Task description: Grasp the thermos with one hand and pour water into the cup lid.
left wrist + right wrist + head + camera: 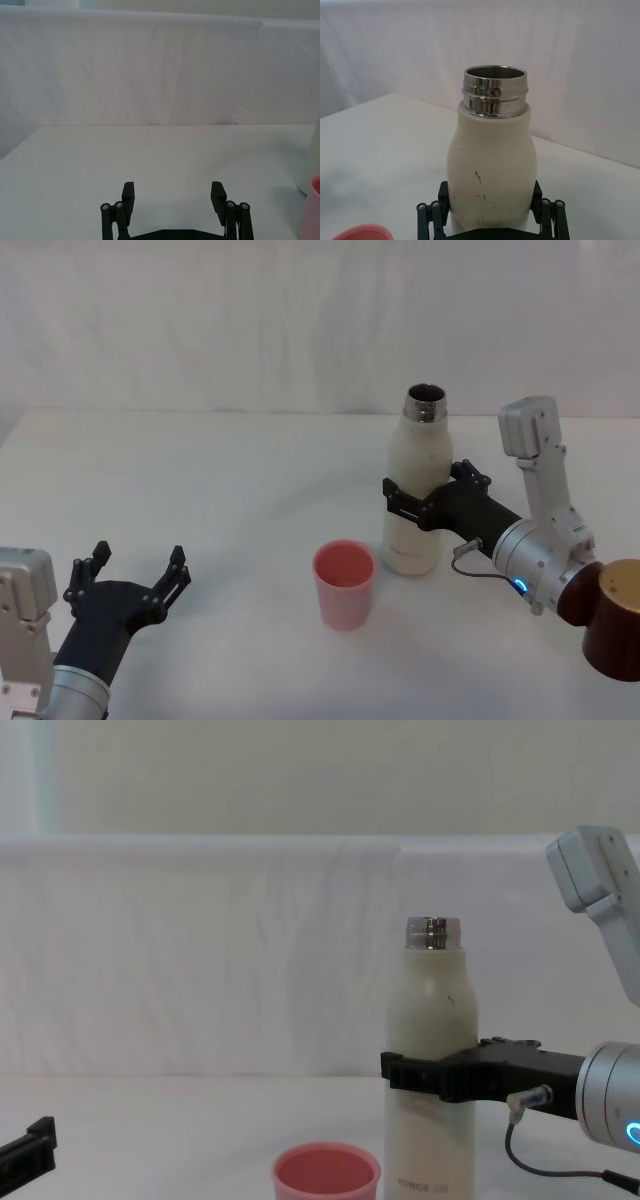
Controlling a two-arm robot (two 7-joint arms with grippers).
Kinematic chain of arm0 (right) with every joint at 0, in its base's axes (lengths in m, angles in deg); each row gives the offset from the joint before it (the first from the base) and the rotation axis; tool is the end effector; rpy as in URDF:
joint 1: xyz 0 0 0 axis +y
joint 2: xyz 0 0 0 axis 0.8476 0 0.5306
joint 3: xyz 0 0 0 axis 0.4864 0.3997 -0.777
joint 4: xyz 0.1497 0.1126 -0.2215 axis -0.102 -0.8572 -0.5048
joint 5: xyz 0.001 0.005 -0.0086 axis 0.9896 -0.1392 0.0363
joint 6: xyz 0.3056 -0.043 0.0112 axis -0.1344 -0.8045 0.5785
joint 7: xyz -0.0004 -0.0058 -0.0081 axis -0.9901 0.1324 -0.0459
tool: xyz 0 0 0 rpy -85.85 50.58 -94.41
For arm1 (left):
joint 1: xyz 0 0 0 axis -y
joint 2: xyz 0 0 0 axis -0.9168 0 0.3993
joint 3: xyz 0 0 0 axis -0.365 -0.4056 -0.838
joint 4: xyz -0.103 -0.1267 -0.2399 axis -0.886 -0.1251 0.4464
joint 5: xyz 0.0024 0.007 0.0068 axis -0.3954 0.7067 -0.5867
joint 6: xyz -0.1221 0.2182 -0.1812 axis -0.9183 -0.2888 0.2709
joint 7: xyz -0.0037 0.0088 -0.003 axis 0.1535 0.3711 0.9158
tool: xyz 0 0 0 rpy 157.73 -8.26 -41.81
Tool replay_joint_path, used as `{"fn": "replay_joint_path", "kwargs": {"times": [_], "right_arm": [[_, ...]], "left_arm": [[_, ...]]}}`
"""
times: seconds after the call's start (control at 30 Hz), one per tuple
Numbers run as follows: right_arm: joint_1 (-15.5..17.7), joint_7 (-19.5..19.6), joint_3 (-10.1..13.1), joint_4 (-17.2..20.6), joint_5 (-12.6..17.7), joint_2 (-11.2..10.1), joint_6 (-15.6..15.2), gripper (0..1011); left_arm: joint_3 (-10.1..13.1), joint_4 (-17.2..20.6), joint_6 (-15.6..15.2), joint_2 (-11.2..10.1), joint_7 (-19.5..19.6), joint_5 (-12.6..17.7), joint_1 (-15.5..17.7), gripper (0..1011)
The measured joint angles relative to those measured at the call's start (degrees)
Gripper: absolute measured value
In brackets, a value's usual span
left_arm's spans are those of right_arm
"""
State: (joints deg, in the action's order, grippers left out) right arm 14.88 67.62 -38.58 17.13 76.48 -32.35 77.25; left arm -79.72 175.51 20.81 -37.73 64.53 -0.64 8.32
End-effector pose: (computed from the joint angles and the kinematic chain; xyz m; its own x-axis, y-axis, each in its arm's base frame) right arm 0.3985 0.0473 -0.2413 0.5687 -0.8223 0.0180 0.8201 0.5652 -0.0889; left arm 0.2529 0.0374 -0.2852 0.1244 0.9917 -0.0327 -0.9921 0.1239 -0.0177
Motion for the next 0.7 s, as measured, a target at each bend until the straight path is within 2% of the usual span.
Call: {"fn": "replay_joint_path", "kwargs": {"times": [0.7], "right_arm": [[-0.77,1.08,-2.21,-0.7,1.87,-1.69,0.69,957]], "left_arm": [[0.0,0.0,0.0,0.0,0.0,0.0,0.0,1001]]}}
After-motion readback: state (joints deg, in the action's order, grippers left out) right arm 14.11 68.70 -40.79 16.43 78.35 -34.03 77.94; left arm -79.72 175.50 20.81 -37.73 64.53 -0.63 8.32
